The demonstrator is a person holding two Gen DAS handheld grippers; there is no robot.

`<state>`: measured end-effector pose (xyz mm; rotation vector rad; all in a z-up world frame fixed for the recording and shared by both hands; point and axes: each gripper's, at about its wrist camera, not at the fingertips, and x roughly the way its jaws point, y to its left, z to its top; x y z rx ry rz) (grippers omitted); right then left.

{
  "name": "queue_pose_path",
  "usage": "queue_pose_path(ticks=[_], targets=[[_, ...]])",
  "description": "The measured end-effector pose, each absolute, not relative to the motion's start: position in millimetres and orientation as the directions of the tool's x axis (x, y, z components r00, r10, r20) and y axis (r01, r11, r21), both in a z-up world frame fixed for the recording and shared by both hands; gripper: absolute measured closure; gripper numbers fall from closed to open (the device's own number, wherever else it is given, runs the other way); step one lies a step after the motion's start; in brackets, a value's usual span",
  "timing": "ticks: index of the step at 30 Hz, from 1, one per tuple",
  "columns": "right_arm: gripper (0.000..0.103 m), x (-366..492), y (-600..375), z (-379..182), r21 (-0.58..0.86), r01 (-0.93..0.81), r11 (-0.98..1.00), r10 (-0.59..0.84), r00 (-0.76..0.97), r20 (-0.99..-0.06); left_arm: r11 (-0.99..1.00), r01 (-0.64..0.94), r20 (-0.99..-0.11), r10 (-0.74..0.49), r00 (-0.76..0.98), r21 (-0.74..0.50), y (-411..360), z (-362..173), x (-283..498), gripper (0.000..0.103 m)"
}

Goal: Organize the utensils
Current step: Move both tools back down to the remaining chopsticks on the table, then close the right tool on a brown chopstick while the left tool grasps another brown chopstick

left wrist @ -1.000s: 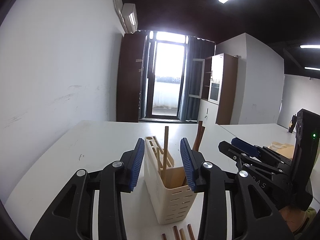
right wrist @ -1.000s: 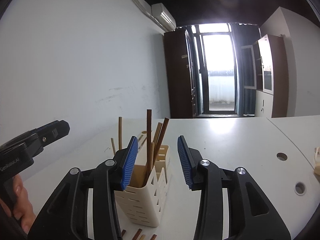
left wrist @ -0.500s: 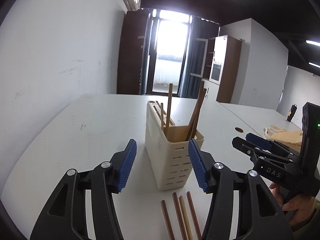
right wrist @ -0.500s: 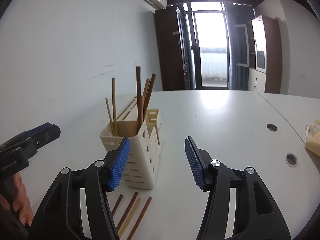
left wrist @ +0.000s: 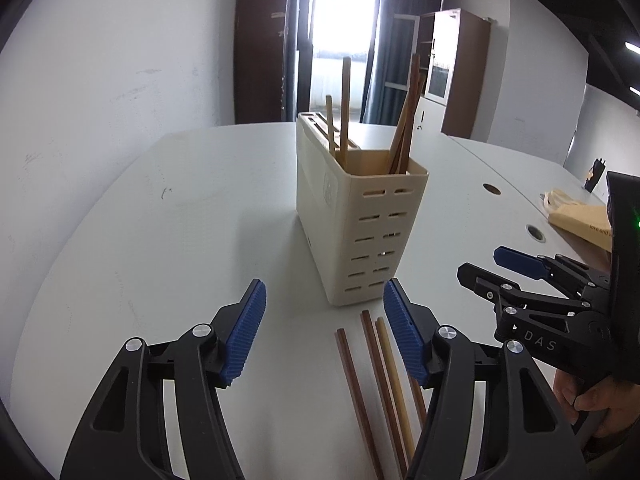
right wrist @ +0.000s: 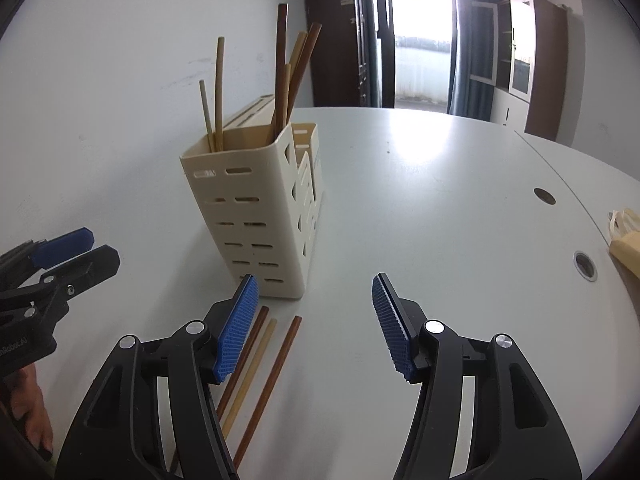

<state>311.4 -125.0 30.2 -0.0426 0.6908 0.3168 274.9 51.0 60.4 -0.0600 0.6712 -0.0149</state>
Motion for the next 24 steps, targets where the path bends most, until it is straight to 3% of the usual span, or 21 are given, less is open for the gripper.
queue_pose_path(ticks=[11, 24], targets=[[0.044, 348, -117, -16, 0.122, -0.279, 0.952, 0.263, 0.550, -0.793, 0.994, 0.005, -0.709, -0.079, 0.701, -0.106, 62, 22, 284, 0.042], [0.044, 367, -105, -45, 0.109, -0.247, 0.963, 0.219, 0.474, -0.853, 0.993, 0.033, -0.755, -0.106, 0.647, -0.111, 61, -3, 294, 0.042]])
